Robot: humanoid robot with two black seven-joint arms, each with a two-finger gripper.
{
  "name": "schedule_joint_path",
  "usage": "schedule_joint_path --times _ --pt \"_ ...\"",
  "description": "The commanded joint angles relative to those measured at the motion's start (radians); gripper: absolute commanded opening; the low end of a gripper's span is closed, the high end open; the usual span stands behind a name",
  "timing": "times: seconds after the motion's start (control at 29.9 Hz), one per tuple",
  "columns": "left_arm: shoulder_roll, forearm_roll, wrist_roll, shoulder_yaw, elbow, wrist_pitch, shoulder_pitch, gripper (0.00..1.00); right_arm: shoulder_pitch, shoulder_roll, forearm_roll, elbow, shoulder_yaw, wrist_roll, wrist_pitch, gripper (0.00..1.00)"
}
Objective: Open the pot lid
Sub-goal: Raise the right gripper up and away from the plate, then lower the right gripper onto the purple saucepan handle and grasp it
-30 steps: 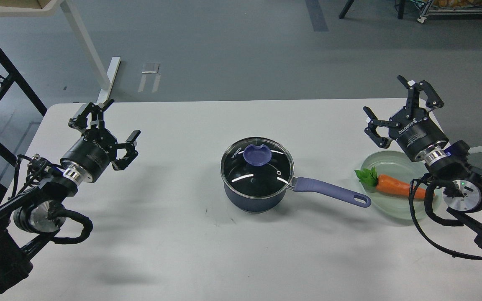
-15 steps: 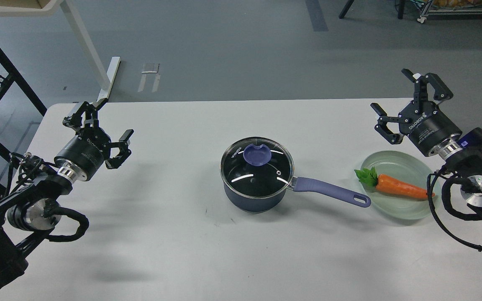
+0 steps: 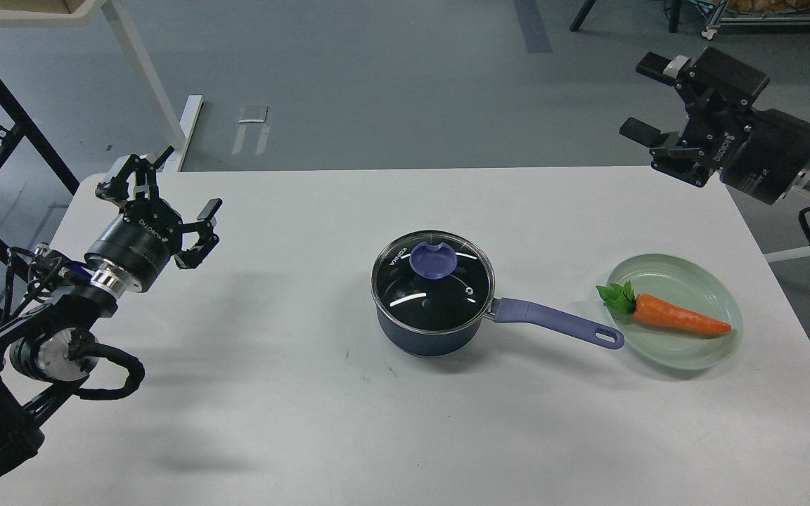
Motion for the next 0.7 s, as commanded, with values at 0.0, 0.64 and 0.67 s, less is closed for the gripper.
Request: schedule_joint_path --times 0.0,0.64,0.67 --pt "0.001 0.001 -0.005 0.001 -0.001 0.001 -0.011 0.99 0.05 -0.026 -0.275 0.071 -0.01 0.0 0.003 1.0" --pt "0.015 0.001 -0.006 0.001 -0.059 0.015 -0.014 0.99 0.369 0.14 -1.099 0.159 -0.544 0.0 -0.121 0.99" --pt "0.017 0.001 -0.006 0.001 -0.059 0.015 -0.014 0.99 0.369 0.147 -1.116 0.159 -0.556 0.0 -0.123 0.99"
